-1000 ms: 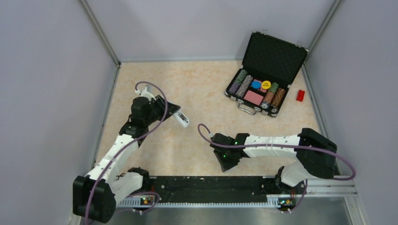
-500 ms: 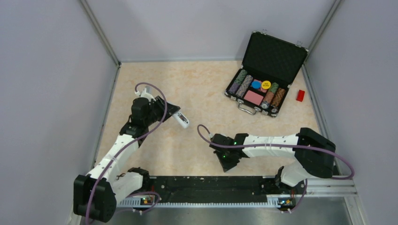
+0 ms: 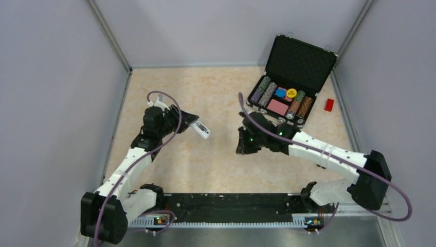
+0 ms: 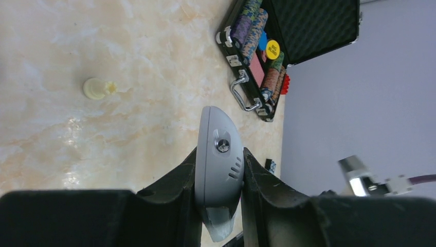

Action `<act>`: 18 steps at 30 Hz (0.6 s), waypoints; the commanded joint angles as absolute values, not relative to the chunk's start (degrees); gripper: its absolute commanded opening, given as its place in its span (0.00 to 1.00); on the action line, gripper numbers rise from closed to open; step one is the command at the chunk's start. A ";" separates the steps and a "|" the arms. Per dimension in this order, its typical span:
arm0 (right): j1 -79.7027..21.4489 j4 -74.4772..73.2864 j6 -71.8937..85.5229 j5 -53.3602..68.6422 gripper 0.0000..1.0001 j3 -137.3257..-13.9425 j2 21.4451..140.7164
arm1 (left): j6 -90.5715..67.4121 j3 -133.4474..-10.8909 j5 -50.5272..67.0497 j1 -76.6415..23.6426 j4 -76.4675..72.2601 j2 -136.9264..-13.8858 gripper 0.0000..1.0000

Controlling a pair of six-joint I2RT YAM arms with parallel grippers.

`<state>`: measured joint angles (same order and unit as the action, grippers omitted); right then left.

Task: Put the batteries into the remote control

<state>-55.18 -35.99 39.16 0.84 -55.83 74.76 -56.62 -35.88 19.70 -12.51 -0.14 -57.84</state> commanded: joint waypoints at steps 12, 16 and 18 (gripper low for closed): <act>-49.01 0.37 56.78 7.64 0.00 -66.37 69.34 | -86.02 -41.15 32.08 -12.39 -26.16 -62.93 0.00; -48.97 12.59 62.42 8.33 0.00 -63.99 69.71 | -85.92 -43.06 33.22 -12.44 -27.30 -62.95 0.00; -48.96 16.43 64.07 8.78 0.00 -63.94 70.32 | -85.54 -42.78 32.59 -12.62 -28.12 -62.46 0.00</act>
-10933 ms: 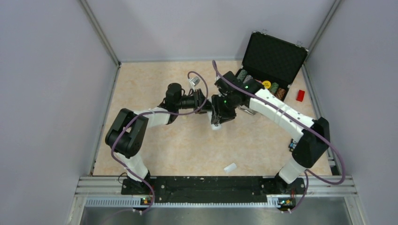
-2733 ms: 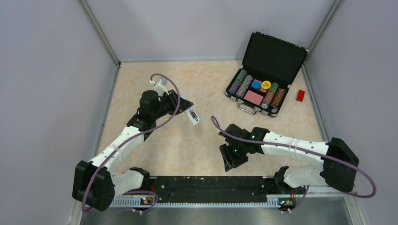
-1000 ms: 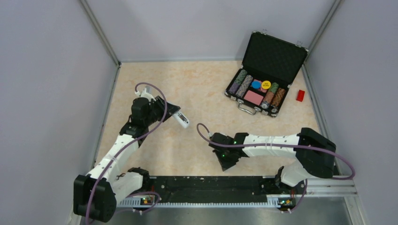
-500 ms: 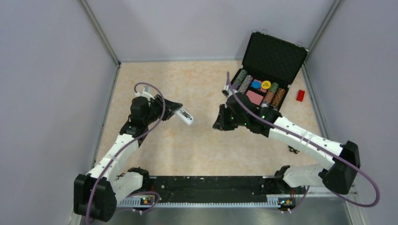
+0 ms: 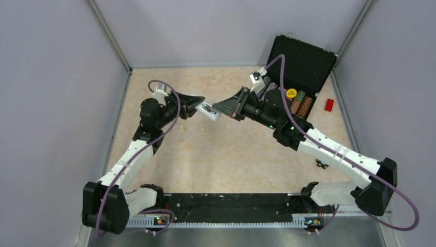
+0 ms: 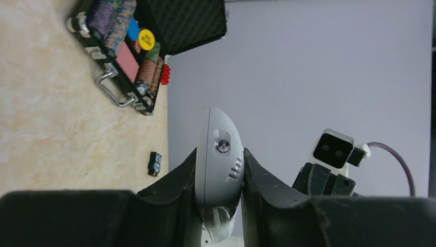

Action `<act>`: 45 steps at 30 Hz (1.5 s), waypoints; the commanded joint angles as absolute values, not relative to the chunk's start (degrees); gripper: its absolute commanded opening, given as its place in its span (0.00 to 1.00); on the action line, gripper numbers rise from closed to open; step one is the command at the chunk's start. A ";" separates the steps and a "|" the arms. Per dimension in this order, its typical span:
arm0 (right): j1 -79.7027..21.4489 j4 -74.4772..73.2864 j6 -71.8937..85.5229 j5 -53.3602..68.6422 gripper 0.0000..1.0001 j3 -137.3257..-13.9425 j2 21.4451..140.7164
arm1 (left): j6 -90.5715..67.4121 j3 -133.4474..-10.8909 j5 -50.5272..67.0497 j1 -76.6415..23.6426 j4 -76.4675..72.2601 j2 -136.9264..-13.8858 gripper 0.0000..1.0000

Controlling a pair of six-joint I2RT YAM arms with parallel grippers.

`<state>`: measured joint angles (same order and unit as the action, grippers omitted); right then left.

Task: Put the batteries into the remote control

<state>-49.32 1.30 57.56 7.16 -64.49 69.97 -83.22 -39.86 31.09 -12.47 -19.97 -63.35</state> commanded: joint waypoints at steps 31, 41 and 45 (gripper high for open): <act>-49.00 33.94 79.10 9.14 0.00 -65.39 80.89 | -96.57 -32.77 26.51 -15.38 -48.82 -62.17 0.00; -48.99 34.37 79.54 9.36 0.00 -65.35 82.21 | -96.51 -33.73 26.79 -15.41 -48.32 -63.00 0.00; -49.01 34.34 79.80 9.47 0.00 -65.46 82.91 | -96.39 -33.82 26.82 -15.47 -48.32 -63.11 0.00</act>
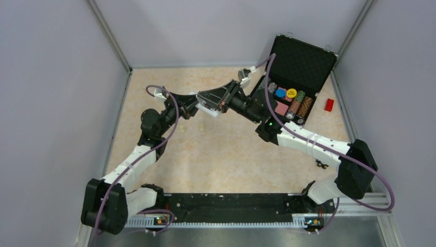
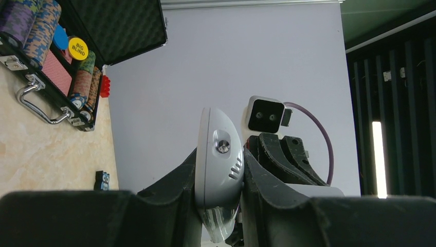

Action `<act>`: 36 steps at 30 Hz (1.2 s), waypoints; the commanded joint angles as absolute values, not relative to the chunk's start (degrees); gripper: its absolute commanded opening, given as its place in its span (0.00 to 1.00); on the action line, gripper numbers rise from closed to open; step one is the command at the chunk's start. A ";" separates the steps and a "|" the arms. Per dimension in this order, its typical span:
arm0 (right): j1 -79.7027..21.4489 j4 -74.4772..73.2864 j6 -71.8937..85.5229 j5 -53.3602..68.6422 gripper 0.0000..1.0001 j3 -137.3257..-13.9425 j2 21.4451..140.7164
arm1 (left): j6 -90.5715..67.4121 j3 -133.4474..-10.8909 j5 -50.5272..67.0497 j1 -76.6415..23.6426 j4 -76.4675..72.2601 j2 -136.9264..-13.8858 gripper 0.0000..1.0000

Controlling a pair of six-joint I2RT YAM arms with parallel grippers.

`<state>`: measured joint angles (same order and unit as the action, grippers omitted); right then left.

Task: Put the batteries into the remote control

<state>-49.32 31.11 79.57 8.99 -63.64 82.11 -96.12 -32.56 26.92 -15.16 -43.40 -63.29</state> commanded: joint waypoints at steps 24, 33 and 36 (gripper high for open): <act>-49.00 34.42 80.61 8.60 0.00 -63.09 83.44 | -96.33 -33.37 26.19 -15.60 -48.16 -61.71 0.00; -48.44 35.05 81.65 8.44 0.00 -62.63 83.58 | -95.97 -33.25 26.76 -15.64 -48.88 -61.59 0.00; -48.27 35.21 81.78 8.52 0.00 -62.39 83.60 | -95.95 -32.98 26.64 -15.64 -48.80 -61.50 0.00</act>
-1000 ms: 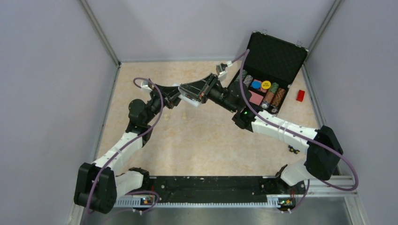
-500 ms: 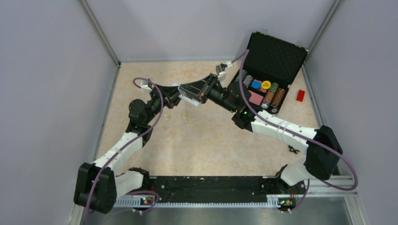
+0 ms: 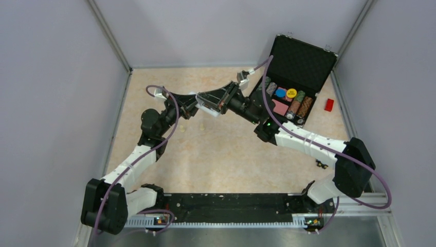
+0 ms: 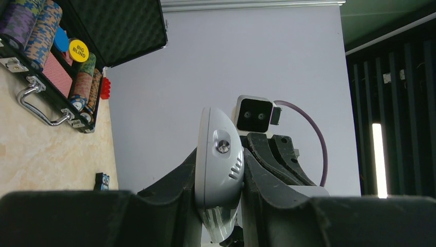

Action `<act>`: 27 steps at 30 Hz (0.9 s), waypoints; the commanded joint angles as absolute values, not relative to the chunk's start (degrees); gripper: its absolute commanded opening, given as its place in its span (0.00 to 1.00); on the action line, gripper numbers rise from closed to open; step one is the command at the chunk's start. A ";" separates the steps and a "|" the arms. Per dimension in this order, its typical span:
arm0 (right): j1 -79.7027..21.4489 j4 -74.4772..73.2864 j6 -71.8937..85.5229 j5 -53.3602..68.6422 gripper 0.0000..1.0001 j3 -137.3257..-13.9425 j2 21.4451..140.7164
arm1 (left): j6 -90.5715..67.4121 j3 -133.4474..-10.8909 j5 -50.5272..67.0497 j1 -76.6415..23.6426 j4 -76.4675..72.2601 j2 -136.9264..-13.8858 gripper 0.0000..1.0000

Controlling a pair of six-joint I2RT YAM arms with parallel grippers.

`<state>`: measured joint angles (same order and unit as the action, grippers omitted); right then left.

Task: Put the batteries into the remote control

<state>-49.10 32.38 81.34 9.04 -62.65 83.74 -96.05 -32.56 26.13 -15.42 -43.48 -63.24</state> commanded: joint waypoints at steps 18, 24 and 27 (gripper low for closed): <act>-45.82 32.76 84.54 9.84 0.09 -54.09 77.07 | -97.15 -33.60 25.40 -15.64 -49.21 -62.85 0.00; -45.78 32.12 84.83 10.42 0.10 -51.66 75.57 | -97.20 -33.95 24.91 -15.64 -49.29 -63.01 0.00; -45.61 31.48 84.09 10.86 0.11 -51.01 74.63 | -96.91 -34.18 24.69 -15.64 -48.88 -62.98 0.00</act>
<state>-46.37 33.63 85.21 10.20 -52.27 76.44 -96.14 -32.53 24.27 -15.35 -42.92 -63.42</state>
